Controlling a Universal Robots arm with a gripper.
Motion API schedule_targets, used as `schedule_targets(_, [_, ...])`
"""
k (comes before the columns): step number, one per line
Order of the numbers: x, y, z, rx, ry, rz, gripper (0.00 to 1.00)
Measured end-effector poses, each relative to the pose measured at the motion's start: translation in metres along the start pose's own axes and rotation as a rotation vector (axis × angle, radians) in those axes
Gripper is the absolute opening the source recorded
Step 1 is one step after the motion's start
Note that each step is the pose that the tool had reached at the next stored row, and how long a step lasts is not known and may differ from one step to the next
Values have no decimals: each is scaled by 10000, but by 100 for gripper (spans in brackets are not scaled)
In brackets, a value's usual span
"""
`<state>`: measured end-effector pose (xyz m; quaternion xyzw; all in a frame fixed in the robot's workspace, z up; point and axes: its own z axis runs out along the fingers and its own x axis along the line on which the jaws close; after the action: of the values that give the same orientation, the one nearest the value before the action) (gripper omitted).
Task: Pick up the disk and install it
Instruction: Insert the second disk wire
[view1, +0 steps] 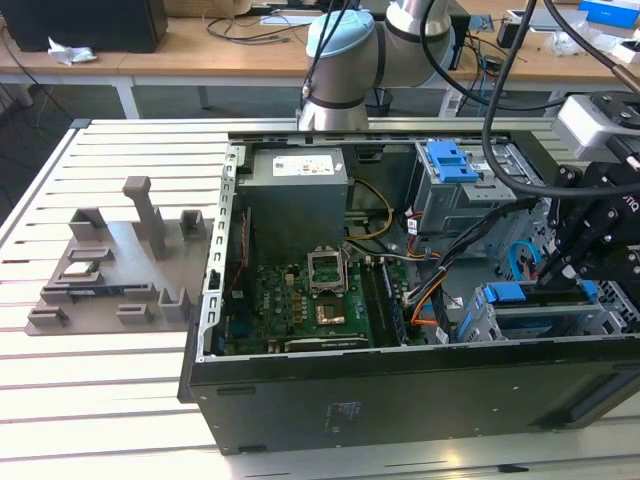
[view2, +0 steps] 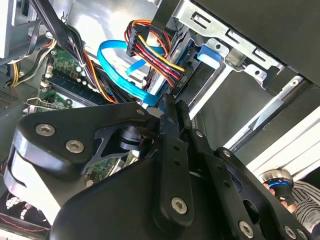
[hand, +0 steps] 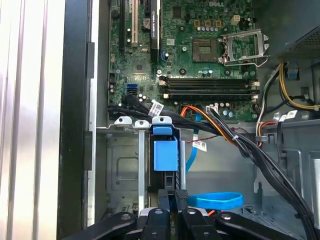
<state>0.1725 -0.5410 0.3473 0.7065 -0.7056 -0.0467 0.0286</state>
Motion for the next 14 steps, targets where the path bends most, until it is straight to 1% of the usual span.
schedule_targets(4, [0, -24, 1, -32, -37, -155, 16])
schedule_targets(7, [1, -39, 19, -92, -35, -201, 16])
schedule_targets(9, [1, -43, 38, -115, -39, -201, 16])
schedule_targets(14, [2, -51, 63, -140, -34, -200, 16])
